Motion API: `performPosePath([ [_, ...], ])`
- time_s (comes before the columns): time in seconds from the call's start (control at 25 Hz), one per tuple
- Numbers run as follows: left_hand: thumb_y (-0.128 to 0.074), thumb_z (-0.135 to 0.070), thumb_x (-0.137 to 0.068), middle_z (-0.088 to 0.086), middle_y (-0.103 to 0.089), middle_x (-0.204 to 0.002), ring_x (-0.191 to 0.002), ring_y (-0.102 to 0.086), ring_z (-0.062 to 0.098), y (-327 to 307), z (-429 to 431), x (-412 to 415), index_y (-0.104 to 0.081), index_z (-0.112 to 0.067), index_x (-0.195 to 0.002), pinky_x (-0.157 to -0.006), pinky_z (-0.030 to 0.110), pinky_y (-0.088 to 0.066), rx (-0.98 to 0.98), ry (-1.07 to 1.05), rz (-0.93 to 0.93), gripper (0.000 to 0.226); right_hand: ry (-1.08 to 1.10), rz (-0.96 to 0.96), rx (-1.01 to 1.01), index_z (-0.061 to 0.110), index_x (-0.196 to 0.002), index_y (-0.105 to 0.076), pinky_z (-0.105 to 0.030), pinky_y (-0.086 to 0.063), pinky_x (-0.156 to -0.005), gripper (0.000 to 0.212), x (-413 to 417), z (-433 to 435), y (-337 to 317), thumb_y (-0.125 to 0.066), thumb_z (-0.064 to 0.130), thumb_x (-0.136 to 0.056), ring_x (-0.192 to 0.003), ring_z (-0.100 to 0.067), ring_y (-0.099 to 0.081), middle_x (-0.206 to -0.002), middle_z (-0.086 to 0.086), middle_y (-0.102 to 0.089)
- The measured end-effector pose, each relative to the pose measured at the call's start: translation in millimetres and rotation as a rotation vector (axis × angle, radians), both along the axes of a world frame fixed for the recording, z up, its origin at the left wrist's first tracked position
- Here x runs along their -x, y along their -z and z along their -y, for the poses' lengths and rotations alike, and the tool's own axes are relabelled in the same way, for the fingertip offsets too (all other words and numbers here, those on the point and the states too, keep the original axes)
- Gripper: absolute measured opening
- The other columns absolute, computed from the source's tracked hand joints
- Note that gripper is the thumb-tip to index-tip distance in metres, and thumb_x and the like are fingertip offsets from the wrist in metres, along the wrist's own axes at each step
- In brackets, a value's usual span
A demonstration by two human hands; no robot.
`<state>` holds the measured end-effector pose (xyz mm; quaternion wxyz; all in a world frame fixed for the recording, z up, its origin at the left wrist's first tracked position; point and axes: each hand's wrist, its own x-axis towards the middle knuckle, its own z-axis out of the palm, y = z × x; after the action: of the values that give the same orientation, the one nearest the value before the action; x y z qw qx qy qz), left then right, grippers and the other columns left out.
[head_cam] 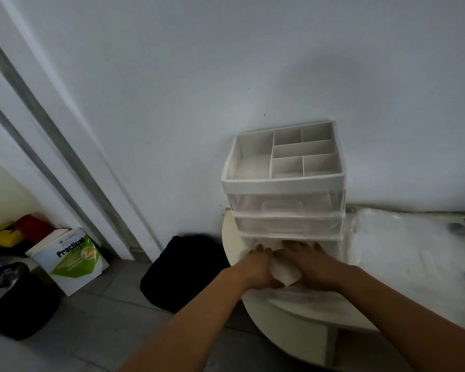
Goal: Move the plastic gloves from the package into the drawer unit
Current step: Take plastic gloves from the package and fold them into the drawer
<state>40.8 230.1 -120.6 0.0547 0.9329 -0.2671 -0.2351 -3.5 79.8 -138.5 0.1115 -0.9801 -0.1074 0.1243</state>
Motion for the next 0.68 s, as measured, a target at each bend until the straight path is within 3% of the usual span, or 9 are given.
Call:
performPosePath([
  [0.12,-0.070,-0.032,-0.084,0.019,-0.005,-0.158,-0.146,-0.007,0.031,2,5,-7,-0.006,-0.008,-0.152,-0.117,0.036,-0.015,-0.056,-0.011,-0.040,0.096,0.039,-0.019,-0.038,0.034,-0.148,-0.018,-0.048,-0.017,-0.115,0.079,-1,0,-3,-0.064,0.042,-0.084,-0.143,-0.020,-0.015,-0.154,0.003,-0.015],
  [0.32,-0.071,-0.033,-0.083,0.018,0.005,-0.158,-0.147,0.001,0.033,11,12,-13,0.007,-0.010,-0.152,-0.119,0.040,-0.014,-0.113,-0.020,-0.065,0.107,0.262,-0.137,0.144,0.012,-0.146,-0.021,-0.042,-0.033,-0.109,0.096,-5,-7,-10,-0.076,0.042,-0.073,-0.133,-0.027,-0.036,-0.149,-0.007,-0.028],
  [0.48,-0.072,-0.033,-0.081,0.016,-0.002,-0.158,-0.146,-0.003,0.032,14,12,-16,0.004,-0.010,-0.152,-0.118,0.040,-0.017,-0.102,-0.008,-0.034,0.107,0.335,-0.230,0.162,0.002,-0.148,-0.009,-0.043,-0.034,-0.109,0.109,-9,-12,-10,-0.076,0.045,-0.073,-0.135,-0.035,-0.032,-0.150,-0.013,-0.024],
  [0.56,-0.074,-0.036,-0.078,0.016,-0.009,-0.156,-0.144,-0.010,0.034,18,11,-20,-0.002,-0.012,-0.152,-0.117,0.041,-0.020,-0.130,-0.009,-0.014,0.106,0.305,-0.235,0.220,0.000,-0.145,-0.022,-0.042,-0.036,-0.108,0.097,-4,-15,-18,-0.075,0.042,-0.075,-0.131,-0.034,-0.038,-0.146,-0.015,-0.033],
  [0.68,-0.075,-0.036,-0.077,0.013,-0.018,-0.155,-0.143,-0.019,0.031,13,10,-15,-0.013,-0.015,-0.151,-0.116,0.038,-0.021,-0.108,0.010,0.016,0.100,0.213,-0.103,0.190,0.004,-0.123,-0.055,-0.035,-0.045,-0.099,0.053,9,-10,-36,-0.074,0.026,-0.079,-0.118,-0.026,-0.053,-0.129,-0.013,-0.055],
])
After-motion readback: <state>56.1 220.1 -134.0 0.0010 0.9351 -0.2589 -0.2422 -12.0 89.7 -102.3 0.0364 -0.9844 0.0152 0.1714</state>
